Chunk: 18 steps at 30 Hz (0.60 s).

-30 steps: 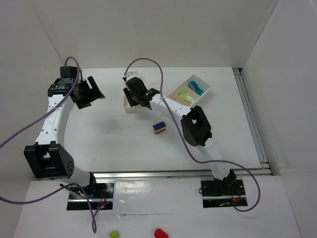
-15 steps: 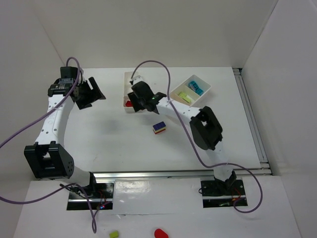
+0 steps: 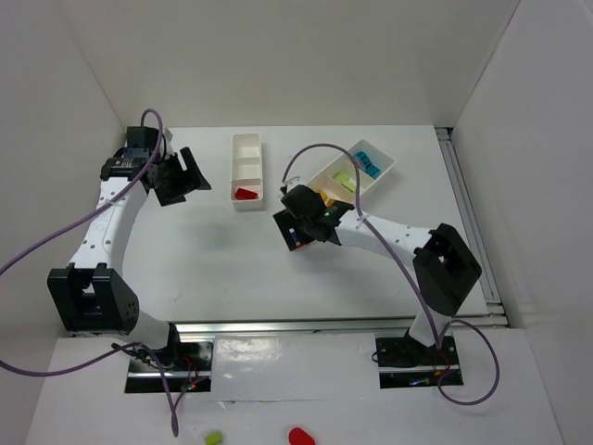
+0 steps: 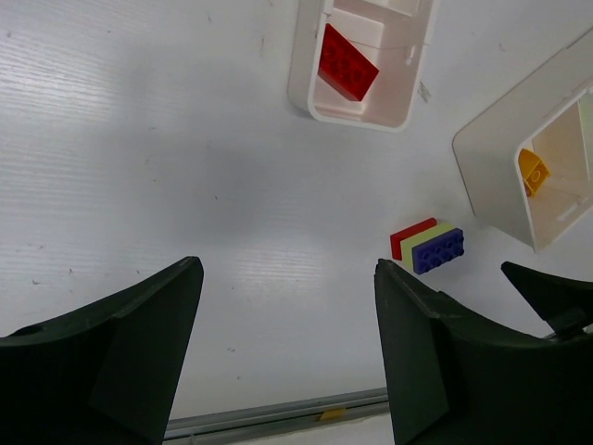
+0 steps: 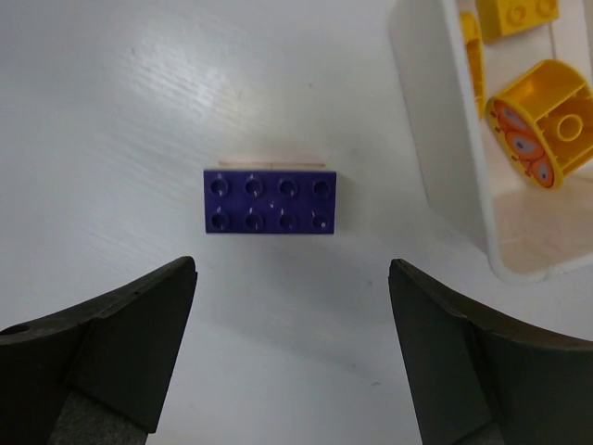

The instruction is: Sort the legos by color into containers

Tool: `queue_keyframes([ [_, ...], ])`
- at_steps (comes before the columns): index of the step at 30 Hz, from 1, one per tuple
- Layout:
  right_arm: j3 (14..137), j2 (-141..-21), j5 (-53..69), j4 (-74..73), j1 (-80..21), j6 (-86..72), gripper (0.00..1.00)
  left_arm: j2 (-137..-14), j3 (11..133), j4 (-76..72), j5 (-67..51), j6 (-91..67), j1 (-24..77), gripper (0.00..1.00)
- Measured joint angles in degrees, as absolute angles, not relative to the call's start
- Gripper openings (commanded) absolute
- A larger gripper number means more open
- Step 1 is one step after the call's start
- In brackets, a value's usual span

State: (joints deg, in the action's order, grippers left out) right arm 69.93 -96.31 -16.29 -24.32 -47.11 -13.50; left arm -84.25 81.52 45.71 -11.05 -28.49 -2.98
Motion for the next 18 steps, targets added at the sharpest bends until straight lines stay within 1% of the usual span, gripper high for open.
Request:
queue_keyframes([
  [4,69.60,-97.12,-16.23,-27.81,-48.23,-8.75,0.93,-84.27,81.52,45.47,-11.42,-28.49,-1.72,0.84],
  [9,69.91,-98.65,-16.27,-27.99,-48.51,-3.86,0.93,-84.31,81.52,45.39,-11.46,-28.53,-1.34,0.84],
  [13,72.51,-103.94,-16.05,-27.92,-48.51,-0.03,0.88,-84.44,81.52,45.36,-11.44,-28.56,-1.15,0.84],
  [18,74.61,-109.30,-16.40,-27.49,-48.51,4.64,0.87,-84.53,81.52,45.36,-11.27,-28.56,-0.91,0.84],
])
